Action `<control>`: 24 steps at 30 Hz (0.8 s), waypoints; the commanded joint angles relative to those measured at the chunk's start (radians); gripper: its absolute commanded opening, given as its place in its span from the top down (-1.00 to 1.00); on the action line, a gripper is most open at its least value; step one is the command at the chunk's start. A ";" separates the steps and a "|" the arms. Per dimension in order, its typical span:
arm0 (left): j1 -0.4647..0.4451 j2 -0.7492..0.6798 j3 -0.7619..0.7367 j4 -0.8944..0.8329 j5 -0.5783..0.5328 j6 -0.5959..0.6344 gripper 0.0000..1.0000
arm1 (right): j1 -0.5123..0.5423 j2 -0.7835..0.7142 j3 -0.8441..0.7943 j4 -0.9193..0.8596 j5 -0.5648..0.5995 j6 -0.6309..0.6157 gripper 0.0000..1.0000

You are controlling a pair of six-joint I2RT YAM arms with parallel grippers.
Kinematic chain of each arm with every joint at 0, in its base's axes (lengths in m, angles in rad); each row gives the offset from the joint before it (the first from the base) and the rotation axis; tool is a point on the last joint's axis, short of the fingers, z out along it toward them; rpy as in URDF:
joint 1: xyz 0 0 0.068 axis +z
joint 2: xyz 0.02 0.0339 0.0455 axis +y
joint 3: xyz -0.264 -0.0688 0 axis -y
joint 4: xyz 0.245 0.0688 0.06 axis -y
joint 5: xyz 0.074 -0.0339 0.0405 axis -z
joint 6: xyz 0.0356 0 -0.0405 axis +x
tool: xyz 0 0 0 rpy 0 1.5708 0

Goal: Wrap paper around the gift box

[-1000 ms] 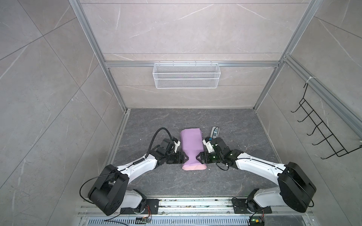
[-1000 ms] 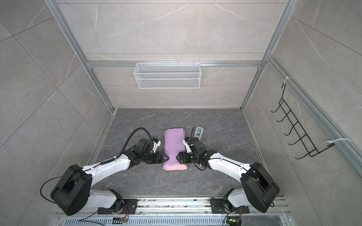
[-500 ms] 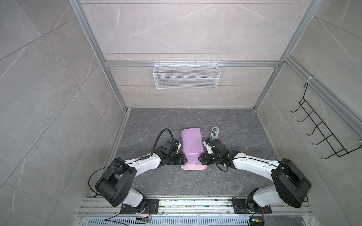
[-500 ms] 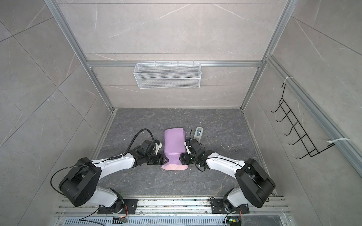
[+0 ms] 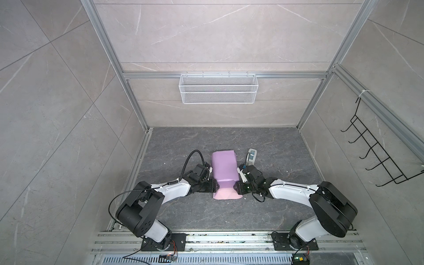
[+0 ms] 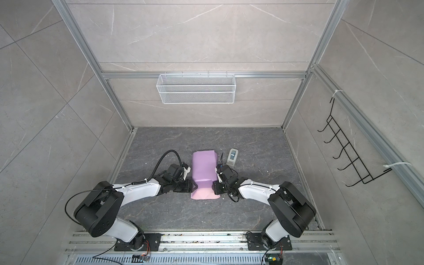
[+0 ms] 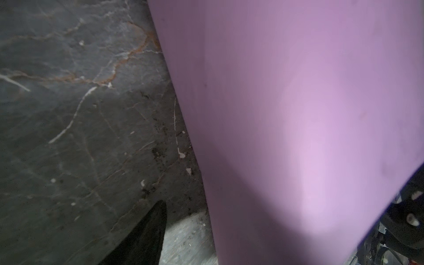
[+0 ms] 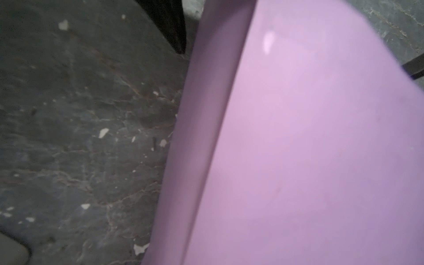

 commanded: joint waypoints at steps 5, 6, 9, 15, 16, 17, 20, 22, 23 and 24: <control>-0.006 0.006 0.019 0.043 -0.069 -0.003 -0.18 | 0.008 0.029 -0.015 0.052 0.066 0.002 0.17; -0.007 0.012 0.019 0.044 -0.069 -0.002 -0.17 | 0.008 0.030 -0.015 0.055 0.072 0.006 0.20; -0.014 0.024 0.023 0.044 -0.067 -0.002 -0.13 | 0.010 0.039 -0.010 0.057 0.083 0.021 0.26; -0.022 0.046 0.029 0.027 -0.089 0.016 -0.03 | 0.012 0.067 0.001 0.048 0.114 0.034 0.32; -0.022 0.046 0.032 0.025 -0.089 0.018 -0.02 | 0.012 0.069 0.002 0.048 0.118 0.034 0.32; -0.026 0.043 0.031 0.019 -0.089 0.018 -0.02 | 0.012 0.070 0.003 0.046 0.120 0.034 0.32; -0.045 0.024 0.038 -0.001 -0.093 0.022 -0.02 | 0.012 0.062 0.004 0.042 0.118 0.035 0.32; -0.059 0.016 0.037 -0.015 -0.110 0.025 -0.02 | 0.012 0.056 0.005 0.040 0.116 0.039 0.32; -0.062 0.017 0.036 -0.020 -0.118 0.025 -0.01 | 0.012 0.055 0.004 0.040 0.115 0.040 0.32; -0.061 0.020 0.034 -0.027 -0.128 0.023 0.01 | 0.012 0.056 0.005 0.040 0.113 0.040 0.32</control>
